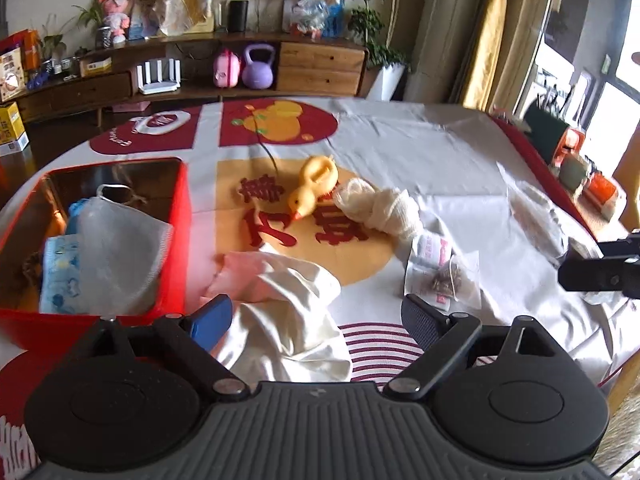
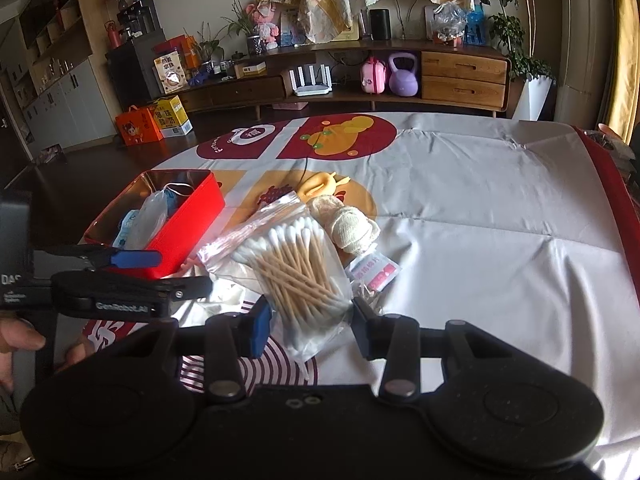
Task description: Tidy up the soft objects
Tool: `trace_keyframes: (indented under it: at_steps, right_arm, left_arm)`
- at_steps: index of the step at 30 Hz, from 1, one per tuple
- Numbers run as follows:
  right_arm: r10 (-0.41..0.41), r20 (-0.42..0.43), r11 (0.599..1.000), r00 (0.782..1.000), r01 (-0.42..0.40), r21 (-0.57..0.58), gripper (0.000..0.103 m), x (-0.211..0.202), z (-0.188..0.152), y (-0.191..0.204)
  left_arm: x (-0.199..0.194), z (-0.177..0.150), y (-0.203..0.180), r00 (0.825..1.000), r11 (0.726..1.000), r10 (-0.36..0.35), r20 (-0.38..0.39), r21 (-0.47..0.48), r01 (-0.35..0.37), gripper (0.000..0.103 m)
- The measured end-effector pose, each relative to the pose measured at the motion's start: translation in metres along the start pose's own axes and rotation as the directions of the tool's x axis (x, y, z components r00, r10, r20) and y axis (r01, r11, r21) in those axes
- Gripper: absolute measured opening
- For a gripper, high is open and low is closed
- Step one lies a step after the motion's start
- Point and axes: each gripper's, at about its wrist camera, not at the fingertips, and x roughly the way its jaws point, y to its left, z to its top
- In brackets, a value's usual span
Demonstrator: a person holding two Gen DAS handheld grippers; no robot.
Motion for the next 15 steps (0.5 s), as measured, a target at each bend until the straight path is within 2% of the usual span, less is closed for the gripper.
trace_keyframes:
  at_steps: [4, 10, 15]
  right_arm:
    - [0.005, -0.014, 1.000, 1.000, -0.005, 0.010, 0.041, 0.006, -0.002, -0.006]
    - [0.006, -0.033, 1.000, 0.999, -0.005, 0.020, 0.041, 0.012, -0.005, -0.013]
    - [0.012, -0.041, 1.000, 0.999, -0.011, 0.025, 0.041, 0.017, -0.005, -0.016]
  left_arm:
    - [0.026, -0.006, -0.010, 0.998, 0.998, 0.032, -0.054, 0.054, -0.029, 0.092]
    - [0.053, -0.013, -0.007, 0.991, 0.993, 0.098, -0.088, 0.080, -0.092, 0.092]
    - [0.066, -0.017, 0.002, 0.986, 0.992, 0.119, -0.118, 0.049, -0.114, 0.092]
